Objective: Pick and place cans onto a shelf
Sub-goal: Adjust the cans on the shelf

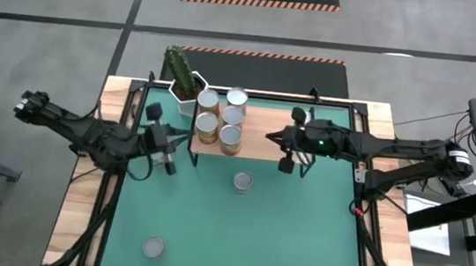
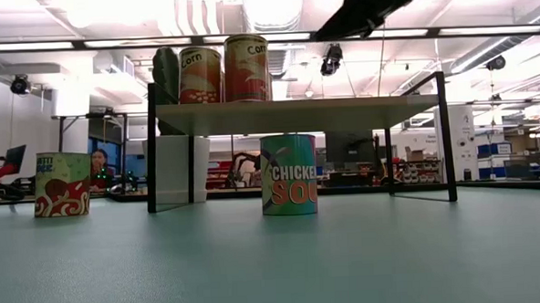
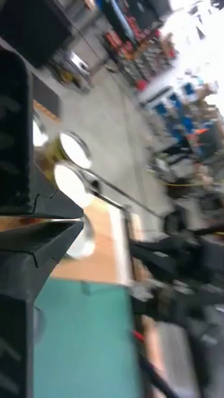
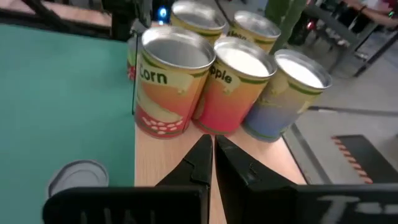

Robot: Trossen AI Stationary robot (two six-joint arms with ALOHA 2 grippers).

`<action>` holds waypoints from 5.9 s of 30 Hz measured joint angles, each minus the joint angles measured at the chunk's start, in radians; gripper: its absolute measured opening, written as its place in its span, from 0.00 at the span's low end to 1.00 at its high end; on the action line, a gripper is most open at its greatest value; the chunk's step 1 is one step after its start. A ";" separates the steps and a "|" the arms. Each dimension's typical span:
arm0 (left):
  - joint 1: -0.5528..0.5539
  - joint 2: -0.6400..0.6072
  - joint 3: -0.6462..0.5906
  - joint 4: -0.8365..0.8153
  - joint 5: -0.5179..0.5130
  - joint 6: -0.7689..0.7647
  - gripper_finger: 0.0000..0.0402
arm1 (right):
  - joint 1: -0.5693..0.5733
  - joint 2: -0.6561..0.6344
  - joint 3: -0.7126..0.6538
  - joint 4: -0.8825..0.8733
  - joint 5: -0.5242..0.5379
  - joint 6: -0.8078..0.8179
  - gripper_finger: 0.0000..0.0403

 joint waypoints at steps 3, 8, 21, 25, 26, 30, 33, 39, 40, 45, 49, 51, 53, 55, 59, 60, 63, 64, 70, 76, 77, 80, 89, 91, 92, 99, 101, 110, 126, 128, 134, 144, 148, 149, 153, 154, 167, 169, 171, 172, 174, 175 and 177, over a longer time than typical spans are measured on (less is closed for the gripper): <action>0.059 0.059 0.118 -0.186 0.029 -0.038 0.00 | -0.002 -0.043 -0.040 0.026 0.001 -0.003 0.02; 0.152 0.161 0.253 -0.408 0.194 -0.066 0.00 | -0.002 -0.086 -0.096 0.053 0.000 -0.008 0.02; 0.336 0.355 0.402 -0.623 0.307 -0.066 0.00 | -0.002 -0.103 -0.132 0.068 0.001 -0.026 0.02; 0.363 0.357 0.387 -0.638 0.307 -0.066 0.00 | -0.002 -0.103 -0.132 0.067 0.001 -0.028 0.02; 0.368 0.357 0.383 -0.633 0.307 -0.066 0.00 | -0.002 -0.103 -0.132 0.067 0.001 -0.028 0.02; 0.386 0.357 0.375 -0.623 0.307 -0.062 0.00 | -0.002 -0.103 -0.132 0.067 0.000 -0.028 0.02; 0.400 0.357 0.374 -0.609 0.307 -0.062 0.00 | -0.002 -0.103 -0.132 0.067 0.001 -0.028 0.02; 0.404 0.359 0.368 -0.594 0.306 -0.062 0.00 | -0.002 -0.103 -0.132 0.068 0.001 -0.028 0.02; 0.403 0.361 0.366 -0.595 0.306 -0.062 0.00 | -0.002 -0.103 -0.132 0.068 0.001 -0.028 0.02; 0.403 0.368 0.334 -0.576 0.306 -0.067 0.00 | -0.002 -0.103 -0.133 0.067 0.001 -0.027 0.02; 0.403 0.366 0.316 -0.563 0.304 -0.071 0.00 | -0.002 -0.102 -0.133 0.067 0.001 -0.027 0.02; 0.403 0.366 0.315 -0.562 0.304 -0.074 0.00 | -0.002 -0.102 -0.133 0.068 0.001 -0.027 0.02; 0.402 0.366 0.315 -0.561 0.304 -0.075 0.00 | -0.002 -0.102 -0.133 0.068 0.001 -0.027 0.02; 0.402 0.365 0.315 -0.562 0.304 -0.080 0.00 | -0.002 -0.102 -0.133 0.068 0.001 -0.027 0.02; 0.400 0.365 0.315 -0.563 0.309 -0.092 0.00 | -0.002 -0.102 -0.133 0.068 0.001 -0.025 0.02; 0.399 0.365 0.315 -0.563 0.314 -0.093 0.00 | -0.002 -0.102 -0.133 0.068 0.001 -0.025 0.02; 0.397 0.362 0.315 -0.563 0.340 -0.104 0.00 | -0.002 -0.102 -0.133 0.068 0.001 -0.025 0.02; 0.396 0.361 0.315 -0.563 0.343 -0.108 0.00 | -0.002 -0.102 -0.133 0.068 0.001 -0.025 0.02; 0.396 0.353 0.314 -0.568 0.352 -0.128 0.00 | -0.002 -0.102 -0.133 0.068 0.001 -0.025 0.02; 0.394 0.338 0.313 -0.574 0.380 -0.155 0.00 | -0.002 -0.102 -0.133 0.068 0.001 -0.026 0.02; 0.394 0.337 0.313 -0.574 0.383 -0.160 0.00 | -0.002 -0.102 -0.133 0.068 0.001 -0.026 0.02; 0.392 0.337 0.313 -0.573 0.391 -0.172 0.00 | -0.002 -0.102 -0.133 0.068 0.001 -0.025 0.02; 0.392 0.336 0.313 -0.568 0.403 -0.176 0.00 | -0.002 -0.102 -0.133 0.068 0.001 -0.025 0.02; 0.392 0.336 0.313 -0.567 0.403 -0.173 0.00 | -0.002 -0.102 -0.133 0.068 0.001 -0.025 0.02; 0.392 0.336 0.313 -0.567 0.403 -0.173 0.00 | -0.002 -0.102 -0.133 0.068 0.001 -0.025 0.02; 0.391 0.333 0.372 -0.578 0.403 -0.171 0.00 | -0.002 -0.102 -0.133 0.069 0.001 -0.024 0.02; 0.389 0.332 0.395 -0.583 0.412 -0.171 0.00 | -0.002 -0.102 -0.133 0.069 0.001 -0.024 0.02; 0.356 0.332 0.425 -0.608 0.575 -0.167 0.00 | -0.002 -0.102 -0.133 0.070 0.001 -0.025 0.02; 0.482 0.339 0.426 -0.504 0.256 0.123 0.00 | -0.002 -0.102 -0.133 0.082 0.001 -0.034 0.02; 0.521 0.352 0.426 -0.503 0.310 0.122 0.00 | -0.002 -0.102 -0.133 0.084 0.001 -0.032 0.02; 0.617 0.408 0.426 -0.475 0.366 0.118 0.00 | -0.002 -0.102 -0.133 0.084 0.001 -0.032 0.02; 0.666 0.445 0.426 -0.498 0.370 0.118 0.00 | -0.002 -0.102 -0.136 0.084 0.001 -0.035 0.02; 0.670 0.446 0.426 -0.509 0.413 0.118 0.00 | -0.002 -0.102 -0.136 0.084 0.001 -0.035 0.02; 0.670 0.446 0.426 -0.509 0.433 0.118 0.00 | -0.002 -0.102 -0.136 0.084 0.001 -0.035 0.02; 0.673 0.445 0.426 -0.519 0.467 0.118 0.00 | -0.002 -0.102 -0.136 0.084 0.001 -0.035 0.02; 0.677 0.445 0.426 -0.525 0.470 0.119 0.00 | -0.002 -0.102 -0.136 0.084 0.001 -0.035 0.02; 0.702 0.446 0.421 -0.552 0.575 0.118 0.00 | -0.002 -0.102 -0.136 0.084 0.001 -0.035 0.02; 0.702 0.446 0.421 -0.555 0.576 0.118 0.00 | -0.002 -0.102 -0.136 0.084 0.001 -0.035 0.02; 0.702 0.446 0.421 -0.558 0.576 0.118 0.00 | -0.002 -0.102 -0.136 0.084 0.001 -0.035 0.02; 0.702 0.446 0.421 -0.558 0.576 0.118 0.00 | -0.002 -0.102 -0.136 0.084 0.001 -0.035 0.02; 0.702 0.446 0.424 -0.561 0.576 0.119 0.00 | -0.002 -0.102 -0.136 0.084 0.001 -0.035 0.02; 0.702 0.446 0.428 -0.563 0.576 0.121 0.00 | -0.002 -0.102 -0.136 0.084 0.001 -0.035 0.02; 0.702 0.445 0.440 -0.567 0.576 0.124 0.00 | -0.002 -0.102 -0.136 0.084 0.001 -0.035 0.02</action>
